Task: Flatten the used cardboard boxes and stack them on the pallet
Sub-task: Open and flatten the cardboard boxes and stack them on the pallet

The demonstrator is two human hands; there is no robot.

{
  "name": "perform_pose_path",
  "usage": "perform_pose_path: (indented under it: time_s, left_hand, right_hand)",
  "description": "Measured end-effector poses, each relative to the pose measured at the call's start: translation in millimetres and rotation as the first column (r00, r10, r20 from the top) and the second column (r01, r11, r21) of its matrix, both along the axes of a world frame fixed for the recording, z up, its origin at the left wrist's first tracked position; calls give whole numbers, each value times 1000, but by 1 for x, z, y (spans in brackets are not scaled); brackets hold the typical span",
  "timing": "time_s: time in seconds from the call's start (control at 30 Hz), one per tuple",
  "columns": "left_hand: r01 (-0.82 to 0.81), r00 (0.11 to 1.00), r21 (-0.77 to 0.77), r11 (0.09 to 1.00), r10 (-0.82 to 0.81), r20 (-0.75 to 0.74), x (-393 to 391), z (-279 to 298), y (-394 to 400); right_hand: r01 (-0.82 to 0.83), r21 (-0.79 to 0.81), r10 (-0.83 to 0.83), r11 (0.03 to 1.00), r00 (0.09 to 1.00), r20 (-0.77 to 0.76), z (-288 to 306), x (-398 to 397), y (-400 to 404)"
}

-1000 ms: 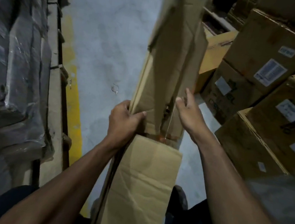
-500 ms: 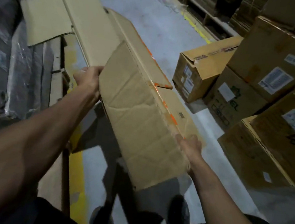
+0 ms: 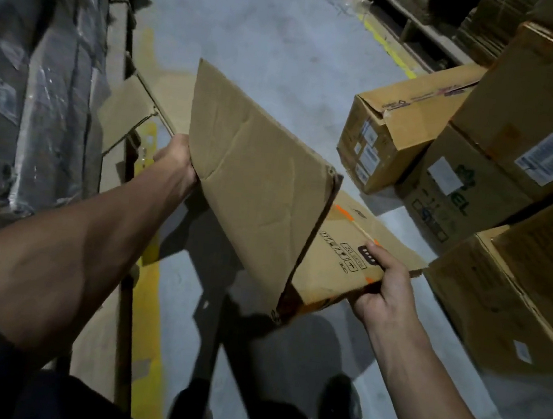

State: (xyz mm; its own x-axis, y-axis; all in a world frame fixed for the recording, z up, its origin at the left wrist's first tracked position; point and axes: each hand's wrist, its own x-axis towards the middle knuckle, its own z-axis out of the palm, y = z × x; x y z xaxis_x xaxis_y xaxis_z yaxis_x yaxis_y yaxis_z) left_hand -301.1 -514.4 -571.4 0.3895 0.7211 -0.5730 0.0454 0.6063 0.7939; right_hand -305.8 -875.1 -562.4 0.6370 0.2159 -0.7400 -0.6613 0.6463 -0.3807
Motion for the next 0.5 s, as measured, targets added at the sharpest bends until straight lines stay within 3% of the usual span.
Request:
perform_pose_path:
  time_s: [0.07, 0.23, 0.37, 0.5]
  left_hand:
    - [61, 997, 0, 998, -60, 37, 21, -30, 28]
    - [244, 969, 35, 969, -245, 29, 45, -23, 18]
    - [456, 888, -69, 887, -447, 110, 37, -50, -14]
    - [429, 903, -161, 889, -422, 81, -46, 43, -119]
  right_hand:
    - [27, 32, -28, 999, 999, 24, 0, 2, 0]
    - [47, 81, -52, 996, 997, 56, 2, 11, 1]
    - [59, 37, -60, 998, 997, 38, -7, 19, 9]
    - [30, -212, 0, 977, 990, 138, -11, 18, 21]
